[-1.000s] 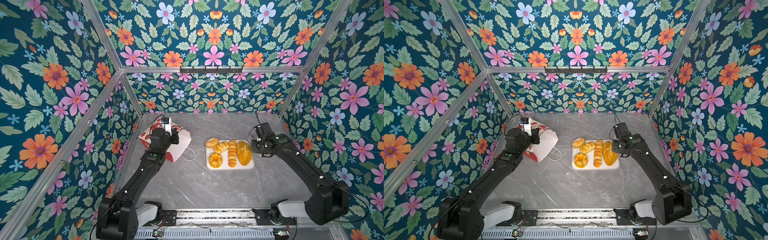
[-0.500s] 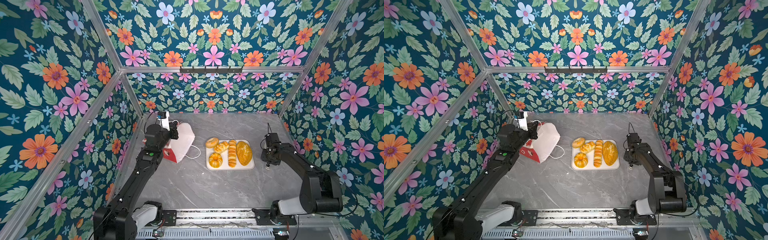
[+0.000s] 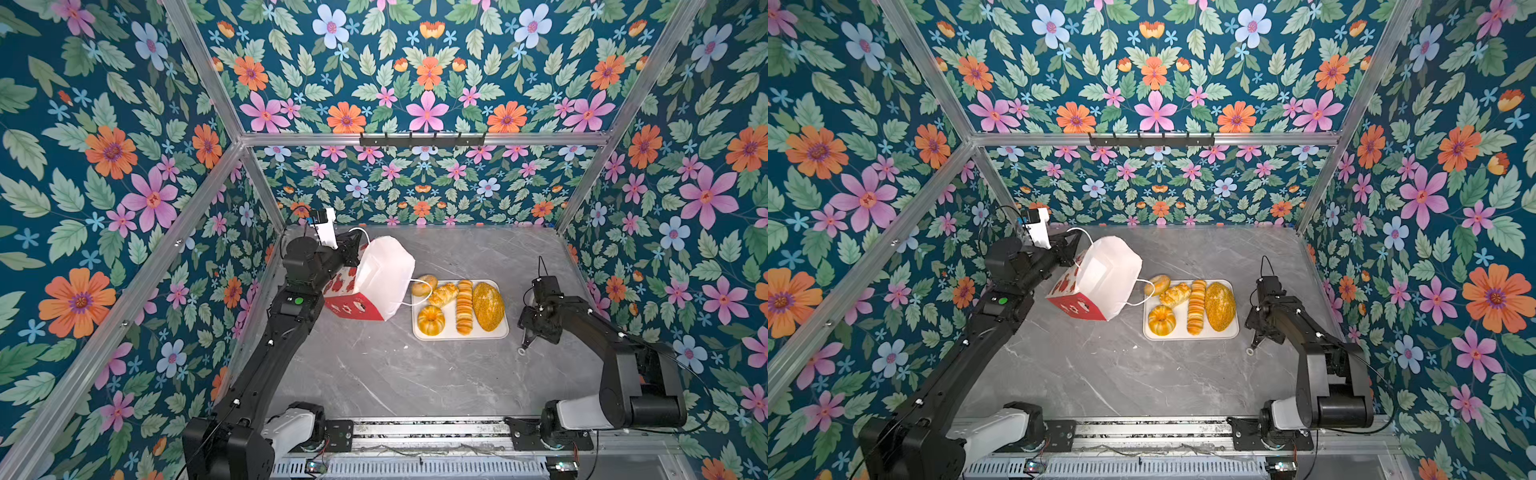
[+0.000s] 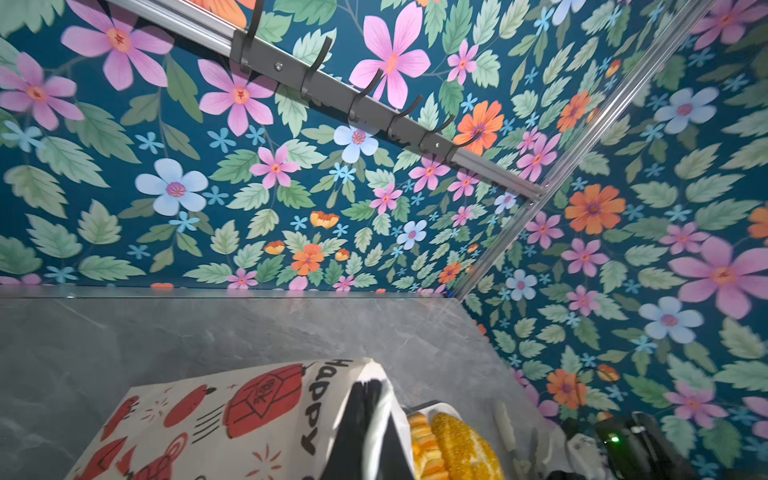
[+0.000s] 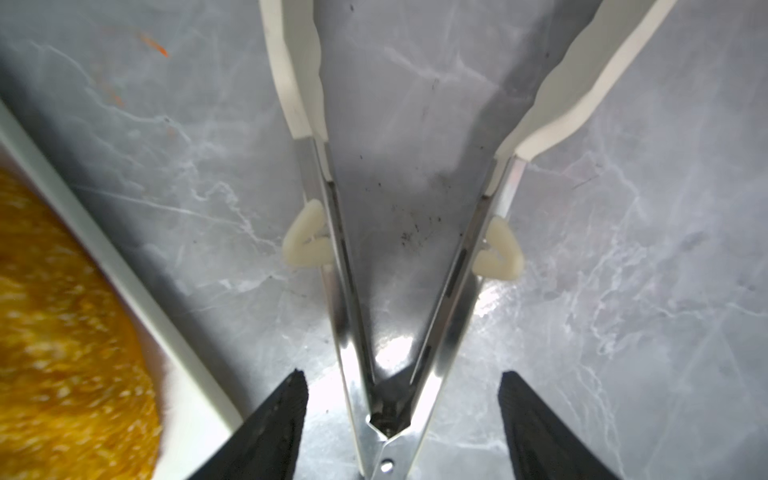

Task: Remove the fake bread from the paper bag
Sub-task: 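Set the paper bag upright on the table with the left gripper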

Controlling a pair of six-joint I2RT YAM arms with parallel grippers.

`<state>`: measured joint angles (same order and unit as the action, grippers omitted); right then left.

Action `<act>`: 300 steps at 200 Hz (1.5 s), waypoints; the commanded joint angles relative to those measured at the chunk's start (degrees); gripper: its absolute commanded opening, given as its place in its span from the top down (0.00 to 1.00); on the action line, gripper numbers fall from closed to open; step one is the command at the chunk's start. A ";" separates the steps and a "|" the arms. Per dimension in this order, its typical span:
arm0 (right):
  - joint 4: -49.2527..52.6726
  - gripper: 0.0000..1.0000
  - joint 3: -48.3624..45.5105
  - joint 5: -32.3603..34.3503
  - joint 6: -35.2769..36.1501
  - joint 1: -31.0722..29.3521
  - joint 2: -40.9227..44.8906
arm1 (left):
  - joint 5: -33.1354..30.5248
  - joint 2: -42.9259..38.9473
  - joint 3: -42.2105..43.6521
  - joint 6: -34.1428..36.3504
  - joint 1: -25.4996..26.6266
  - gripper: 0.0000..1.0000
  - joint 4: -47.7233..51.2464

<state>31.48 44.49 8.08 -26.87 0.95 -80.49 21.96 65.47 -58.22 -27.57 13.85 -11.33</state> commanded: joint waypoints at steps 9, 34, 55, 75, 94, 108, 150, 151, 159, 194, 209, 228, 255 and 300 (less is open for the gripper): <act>-1.08 0.26 -0.83 0.45 -0.81 -0.03 2.86 | 3.09 1.23 -0.41 -8.87 -0.01 1.00 -7.20; -1.10 0.26 -1.35 0.29 -0.69 -0.07 4.84 | 3.45 2.91 -0.28 -13.61 -0.01 1.00 -10.82; -1.54 0.25 -1.64 -0.35 -0.64 0.02 5.48 | 2.94 4.21 0.07 -15.78 -0.10 1.00 -12.98; -2.10 0.25 -2.21 -0.68 -0.46 -0.03 5.79 | 2.79 5.55 0.21 -16.36 -0.12 1.00 -13.91; -2.43 0.25 -2.65 -1.13 -0.38 -0.05 6.01 | 2.21 5.64 0.38 -15.84 -0.06 1.00 -13.45; -2.63 0.25 -2.74 -1.21 -0.33 -0.07 6.05 | 0.88 5.17 0.06 -13.67 -0.13 1.00 -10.90; -3.61 0.25 -2.75 -2.44 0.06 0.00 6.07 | -7.07 1.08 -0.58 -4.33 -1.14 1.00 0.15; -3.62 0.25 -2.74 -2.45 0.06 0.01 6.06 | -7.22 0.98 -0.58 -4.07 -1.17 1.00 0.34; -3.64 0.25 -2.69 -2.67 0.13 0.00 5.98 | -8.15 0.40 -0.67 -2.79 -1.72 1.00 1.78; -3.79 0.25 -2.48 -3.29 0.31 -0.07 5.82 | -7.90 -0.02 -1.03 0.46 -5.21 0.98 7.11; -3.78 0.25 -2.57 -3.56 0.37 0.01 5.91 | -7.47 0.42 -0.69 1.23 -6.08 1.00 8.06; -4.06 0.25 -2.74 -3.69 0.38 0.01 6.21 | -6.23 1.10 -0.20 0.76 -6.40 1.00 7.55; -4.22 0.25 -2.74 -4.10 0.42 -0.07 6.28 | -3.32 1.59 0.05 -1.93 -6.38 1.00 4.00; -4.80 0.25 -3.27 -5.05 0.54 0.01 6.66 | -8.38 1.08 -1.55 2.57 -6.59 1.00 10.06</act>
<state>27.70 41.45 3.42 -26.63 0.93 -74.22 16.36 67.11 -59.33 -28.01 7.42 -4.10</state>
